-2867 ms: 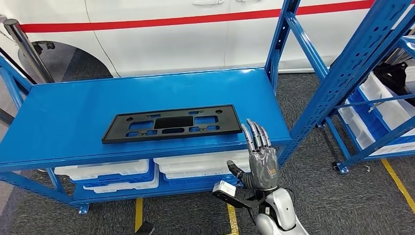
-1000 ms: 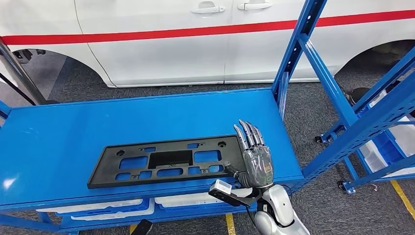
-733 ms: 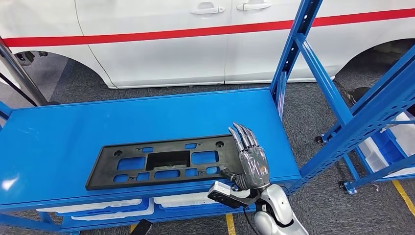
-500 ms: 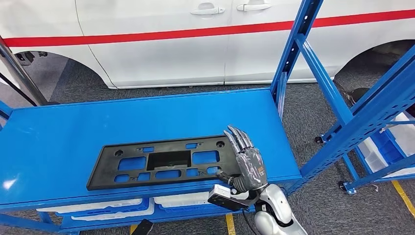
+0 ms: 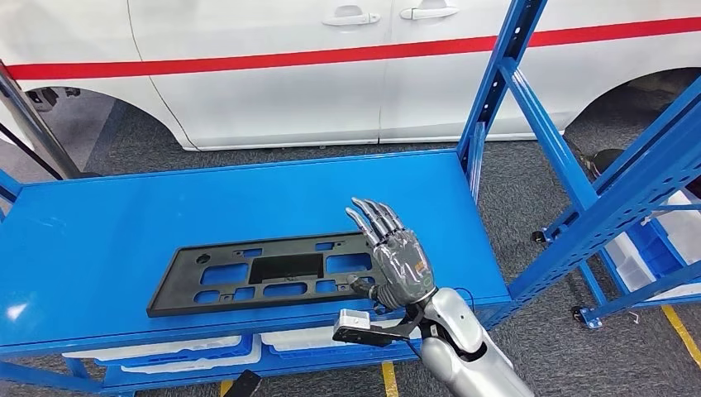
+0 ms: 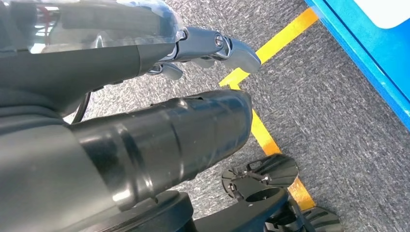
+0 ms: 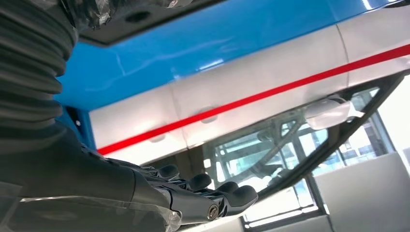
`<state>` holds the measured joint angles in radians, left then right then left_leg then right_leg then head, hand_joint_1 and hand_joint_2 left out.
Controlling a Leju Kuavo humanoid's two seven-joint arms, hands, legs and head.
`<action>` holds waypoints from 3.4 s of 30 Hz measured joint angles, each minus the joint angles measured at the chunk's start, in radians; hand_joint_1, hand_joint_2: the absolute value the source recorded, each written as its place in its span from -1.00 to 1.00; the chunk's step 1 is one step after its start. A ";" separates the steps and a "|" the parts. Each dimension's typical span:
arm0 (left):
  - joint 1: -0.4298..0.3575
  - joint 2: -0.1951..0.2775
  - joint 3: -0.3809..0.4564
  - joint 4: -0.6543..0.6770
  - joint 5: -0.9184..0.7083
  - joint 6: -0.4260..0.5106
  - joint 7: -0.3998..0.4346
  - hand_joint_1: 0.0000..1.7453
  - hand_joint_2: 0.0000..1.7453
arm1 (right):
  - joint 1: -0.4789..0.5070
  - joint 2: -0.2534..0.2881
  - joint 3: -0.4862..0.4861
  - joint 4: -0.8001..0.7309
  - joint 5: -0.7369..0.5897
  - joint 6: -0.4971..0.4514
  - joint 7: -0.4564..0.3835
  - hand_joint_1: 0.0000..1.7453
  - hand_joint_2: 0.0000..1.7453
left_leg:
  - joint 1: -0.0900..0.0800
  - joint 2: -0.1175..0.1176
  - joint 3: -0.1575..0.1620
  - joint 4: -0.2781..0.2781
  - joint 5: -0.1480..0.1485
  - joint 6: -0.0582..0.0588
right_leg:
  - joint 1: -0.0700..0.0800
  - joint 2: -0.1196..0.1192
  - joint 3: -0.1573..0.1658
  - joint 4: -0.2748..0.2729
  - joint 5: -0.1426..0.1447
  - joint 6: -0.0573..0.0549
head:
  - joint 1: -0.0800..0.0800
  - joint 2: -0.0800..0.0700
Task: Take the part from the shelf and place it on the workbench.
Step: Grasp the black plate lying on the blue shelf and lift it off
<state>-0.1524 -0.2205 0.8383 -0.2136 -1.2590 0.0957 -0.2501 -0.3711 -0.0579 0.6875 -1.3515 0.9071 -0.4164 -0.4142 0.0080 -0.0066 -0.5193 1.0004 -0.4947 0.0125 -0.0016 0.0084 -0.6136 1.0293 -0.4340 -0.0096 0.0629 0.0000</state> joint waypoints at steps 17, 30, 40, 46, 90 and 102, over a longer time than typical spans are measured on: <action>-0.003 -0.001 -0.017 0.000 0.009 0.001 0.003 -1.00 -1.00 | -0.140 -0.006 0.165 -0.028 -0.166 0.327 0.012 -1.00 1.00 | 0.000 0.000 0.000 0.000 0.000 0.000 | 0.000 0.000 0.000 0.000 0.000 0.000 | 0.000 0.000; -0.002 -0.001 -0.016 0.000 0.012 0.003 0.003 -1.00 -1.00 | -0.153 -0.017 0.206 -0.028 -0.186 0.349 0.009 -1.00 1.00 | 0.000 0.000 0.000 0.000 0.000 0.000 | 0.000 0.000 0.000 0.000 0.000 0.000 | 0.000 0.000; 0.001 -0.001 -0.015 0.000 0.030 0.007 0.001 -1.00 -1.00 | -0.160 -0.048 0.261 -0.042 -0.214 0.379 -0.002 -1.00 1.00 | 0.000 0.000 0.000 0.000 0.000 0.000 | 0.000 0.000 0.000 0.000 0.000 0.000 | 0.000 0.000; 0.004 0.000 -0.019 0.000 0.014 0.022 0.001 -1.00 -1.00 | -0.167 -0.086 0.283 -0.052 -0.237 0.409 0.001 -1.00 1.00 | 0.000 0.000 0.000 0.000 0.000 0.000 | 0.000 0.000 0.000 0.000 0.000 0.000 | 0.000 0.000; 0.019 0.000 0.008 0.000 0.062 0.023 -0.004 -1.00 -1.00 | -0.152 -0.177 0.312 0.078 0.013 0.218 0.154 -1.00 1.00 | 0.000 0.000 -0.002 0.000 -0.001 -0.001 | 0.000 0.000 0.002 0.000 0.001 0.000 | 0.000 0.000; 0.020 0.000 0.007 0.000 0.059 0.021 -0.002 -1.00 -1.00 | -0.115 -0.156 0.250 0.078 -0.102 0.266 0.090 -1.00 1.00 | 0.000 0.000 -0.001 0.000 0.000 -0.001 | 0.000 0.000 0.002 0.000 0.002 -0.001 | 0.000 0.000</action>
<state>-0.1327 -0.2201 0.8450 -0.2136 -1.2004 0.1162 -0.2520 -0.4861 -0.2134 0.9371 -1.2735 0.8048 -0.1505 -0.3239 0.0081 -0.0063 -0.5205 1.0008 -0.4948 0.0110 -0.0012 0.0084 -0.6111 1.0290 -0.4320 -0.0110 0.0629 0.0000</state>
